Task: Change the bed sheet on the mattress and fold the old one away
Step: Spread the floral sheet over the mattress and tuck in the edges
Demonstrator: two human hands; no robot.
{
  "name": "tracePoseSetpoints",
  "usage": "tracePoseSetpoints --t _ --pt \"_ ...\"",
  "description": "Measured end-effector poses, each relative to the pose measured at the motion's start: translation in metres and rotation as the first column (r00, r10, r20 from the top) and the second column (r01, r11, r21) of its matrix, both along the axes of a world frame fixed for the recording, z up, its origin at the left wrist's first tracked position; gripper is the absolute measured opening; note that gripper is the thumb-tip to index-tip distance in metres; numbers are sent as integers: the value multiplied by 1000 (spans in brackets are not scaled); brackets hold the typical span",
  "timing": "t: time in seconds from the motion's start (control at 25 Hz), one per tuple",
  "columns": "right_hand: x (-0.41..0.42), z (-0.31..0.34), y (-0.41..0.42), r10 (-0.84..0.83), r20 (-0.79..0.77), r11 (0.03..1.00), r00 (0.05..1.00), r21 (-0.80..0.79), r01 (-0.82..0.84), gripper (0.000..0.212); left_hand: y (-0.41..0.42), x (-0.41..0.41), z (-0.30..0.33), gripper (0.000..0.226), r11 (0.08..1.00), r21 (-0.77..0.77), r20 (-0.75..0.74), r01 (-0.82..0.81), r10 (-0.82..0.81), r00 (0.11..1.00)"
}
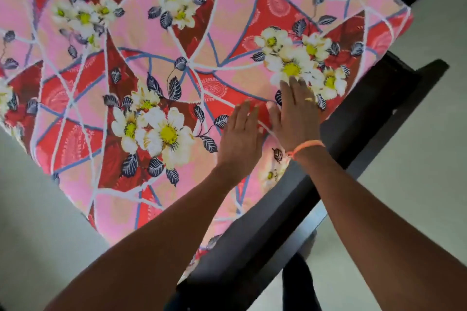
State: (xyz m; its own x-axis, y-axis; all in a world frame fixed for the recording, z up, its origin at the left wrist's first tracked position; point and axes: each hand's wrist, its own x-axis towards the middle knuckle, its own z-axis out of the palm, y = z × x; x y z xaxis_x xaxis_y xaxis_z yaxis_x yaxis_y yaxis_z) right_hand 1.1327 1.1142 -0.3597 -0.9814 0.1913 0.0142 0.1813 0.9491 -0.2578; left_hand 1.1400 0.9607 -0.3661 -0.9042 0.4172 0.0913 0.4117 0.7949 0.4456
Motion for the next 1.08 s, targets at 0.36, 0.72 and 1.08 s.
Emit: tracePoseSetpoints --t 0.36,0.72,1.08 --pt "111 -36 97 346 243 927 906 58 -370 70 138 141 -33 74 919 -392 197 -41 128 972" --pt "22 2 127 533 139 840 835 32 -541 74 146 82 0 80 830 -282 97 -482 525 846" --pt "34 44 163 642 118 766 757 -73 -638 23 211 108 23 26 836 -39 190 -547 544 818"
